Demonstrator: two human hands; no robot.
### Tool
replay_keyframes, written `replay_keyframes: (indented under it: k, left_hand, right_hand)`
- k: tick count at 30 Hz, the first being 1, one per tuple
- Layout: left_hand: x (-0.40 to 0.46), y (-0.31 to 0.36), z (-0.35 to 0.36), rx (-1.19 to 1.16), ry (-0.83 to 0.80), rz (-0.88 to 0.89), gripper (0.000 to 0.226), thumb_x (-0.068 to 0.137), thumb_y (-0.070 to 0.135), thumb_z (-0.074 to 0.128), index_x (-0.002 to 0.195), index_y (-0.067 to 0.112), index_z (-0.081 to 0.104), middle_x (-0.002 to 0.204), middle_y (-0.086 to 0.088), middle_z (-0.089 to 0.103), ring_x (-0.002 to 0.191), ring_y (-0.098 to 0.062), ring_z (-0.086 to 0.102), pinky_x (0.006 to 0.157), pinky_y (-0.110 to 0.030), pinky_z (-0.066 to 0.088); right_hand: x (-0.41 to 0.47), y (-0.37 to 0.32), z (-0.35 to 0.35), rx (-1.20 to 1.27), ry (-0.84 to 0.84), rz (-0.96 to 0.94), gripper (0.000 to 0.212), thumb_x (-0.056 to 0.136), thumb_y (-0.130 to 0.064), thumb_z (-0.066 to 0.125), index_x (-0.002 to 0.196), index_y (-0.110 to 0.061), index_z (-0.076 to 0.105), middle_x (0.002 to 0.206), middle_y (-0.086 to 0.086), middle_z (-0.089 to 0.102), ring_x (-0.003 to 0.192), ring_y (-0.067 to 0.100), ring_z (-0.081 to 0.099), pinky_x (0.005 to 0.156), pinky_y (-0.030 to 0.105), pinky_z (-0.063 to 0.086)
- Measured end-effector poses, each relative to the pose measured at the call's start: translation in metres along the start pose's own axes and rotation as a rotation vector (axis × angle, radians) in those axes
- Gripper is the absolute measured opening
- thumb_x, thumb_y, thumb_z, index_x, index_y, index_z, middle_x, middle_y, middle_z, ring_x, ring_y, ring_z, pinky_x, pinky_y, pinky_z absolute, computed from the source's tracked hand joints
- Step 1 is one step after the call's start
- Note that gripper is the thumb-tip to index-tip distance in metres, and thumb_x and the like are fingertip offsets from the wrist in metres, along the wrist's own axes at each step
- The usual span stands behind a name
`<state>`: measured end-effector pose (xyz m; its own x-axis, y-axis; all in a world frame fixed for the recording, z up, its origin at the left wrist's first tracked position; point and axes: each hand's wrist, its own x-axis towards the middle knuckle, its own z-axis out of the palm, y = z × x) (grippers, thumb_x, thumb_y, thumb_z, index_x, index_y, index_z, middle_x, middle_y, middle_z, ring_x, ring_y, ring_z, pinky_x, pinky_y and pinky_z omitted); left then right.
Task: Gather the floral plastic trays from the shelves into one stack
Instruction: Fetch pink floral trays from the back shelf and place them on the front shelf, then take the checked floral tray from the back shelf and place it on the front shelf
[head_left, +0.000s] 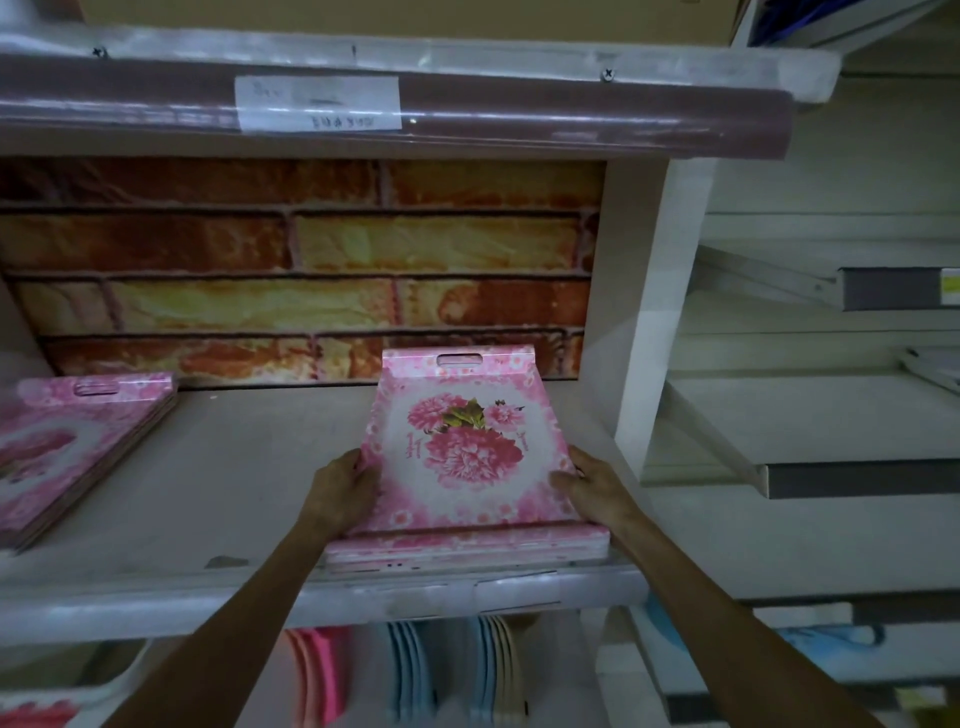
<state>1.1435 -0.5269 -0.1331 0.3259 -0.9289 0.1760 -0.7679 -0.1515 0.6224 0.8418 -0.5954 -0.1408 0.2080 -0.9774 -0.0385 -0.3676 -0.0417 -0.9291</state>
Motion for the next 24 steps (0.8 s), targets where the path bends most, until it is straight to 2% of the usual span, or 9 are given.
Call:
replay_keyframes:
  k: [4,8,11,14,16,18,19,22,24]
  left_hand:
    - [0.001,-0.002,0.002,0.021,-0.02,-0.019,0.033,0.101,0.021,0.045,0.123,0.003,0.061,0.111,-0.02,0.071,0.103,-0.037,0.065,0.088,-0.035,0.047]
    - [0.004,-0.001,0.002,0.091,-0.044,-0.05,0.037,0.101,0.025,0.044,0.126,0.003,0.059,0.122,-0.023,0.065,0.111,-0.041,0.06,0.092,-0.037,0.045]
    - [0.007,-0.001,0.001,0.112,-0.073,-0.072,0.038,0.101,0.027,0.044,0.125,0.002,0.058,0.122,-0.023,0.065,0.109,-0.04,0.061,0.087,-0.035,0.045]
    - [0.007,0.003,-0.006,0.112,-0.076,-0.072,0.035,0.099,0.029,0.049,0.121,0.004,0.061,0.116,-0.019,0.069,0.105,-0.036,0.064,0.082,-0.032,0.043]
    - [0.004,0.01,-0.012,0.038,0.01,-0.034,0.035,0.096,0.026,0.057,0.122,0.005,0.061,0.116,-0.02,0.069,0.097,-0.034,0.067,0.081,-0.029,0.047]
    - [-0.004,0.024,-0.016,-0.106,0.121,0.051,0.027,0.093,0.019,0.061,0.119,0.009,0.064,0.11,-0.017,0.071,0.076,-0.019,0.066,0.066,-0.006,0.047]
    - [-0.009,0.033,-0.017,-0.179,0.172,0.098,0.022,0.094,0.016,0.061,0.115,0.012,0.066,0.108,-0.014,0.071,0.073,-0.014,0.064,0.062,-0.001,0.043]
    - [-0.025,0.068,-0.012,-0.366,0.19,0.213,0.017,0.096,0.015,0.057,0.107,0.021,0.067,0.105,-0.002,0.073,0.089,-0.017,0.068,0.074,-0.016,0.05]
    - [-0.038,0.097,-0.002,-0.461,0.156,0.274,0.016,0.096,0.016,0.056,0.104,0.023,0.069,0.098,0.003,0.074,0.087,-0.013,0.071,0.073,-0.008,0.05]
  right_hand:
    - [-0.001,0.002,-0.001,-0.016,-0.008,-0.025,0.041,0.097,-0.01,0.054,0.136,-0.02,0.052,0.112,-0.005,0.061,0.095,0.013,0.059,0.059,0.001,0.044]
    - [-0.001,0.002,-0.002,-0.037,-0.012,-0.032,0.038,0.096,-0.012,0.056,0.133,-0.017,0.053,0.12,0.001,0.063,0.108,0.019,0.061,0.092,0.026,0.047]
    - [0.001,0.0,-0.005,-0.042,-0.001,-0.015,0.042,0.094,-0.013,0.06,0.134,-0.013,0.046,0.124,0.004,0.064,0.102,0.017,0.062,0.086,0.026,0.051]
    - [-0.001,-0.007,-0.015,-0.019,0.031,0.001,0.05,0.094,-0.018,0.061,0.139,-0.012,0.041,0.122,0.0,0.06,0.097,0.012,0.059,0.07,0.016,0.047]
    - [-0.003,-0.01,-0.029,-0.077,0.1,-0.031,0.043,0.093,-0.02,0.06,0.134,-0.012,0.049,0.128,0.004,0.06,0.105,0.014,0.058,0.082,0.018,0.046]
    - [-0.012,-0.01,-0.047,-0.124,0.176,-0.088,0.034,0.092,-0.021,0.059,0.125,-0.014,0.058,0.125,0.003,0.064,0.107,0.015,0.06,0.087,0.019,0.045]
    - [-0.018,-0.009,-0.057,-0.132,0.201,-0.124,0.03,0.093,-0.021,0.059,0.122,-0.015,0.061,0.121,0.001,0.065,0.105,0.013,0.062,0.084,0.016,0.046]
    - [-0.041,-0.005,-0.09,-0.114,0.25,-0.227,0.02,0.094,-0.017,0.06,0.114,-0.014,0.064,0.105,-0.001,0.067,0.097,0.013,0.063,0.074,0.005,0.045]
    - [-0.058,-0.002,-0.117,-0.116,0.308,-0.284,0.018,0.094,-0.014,0.06,0.111,-0.013,0.065,0.101,0.002,0.07,0.095,0.015,0.066,0.08,0.01,0.049]
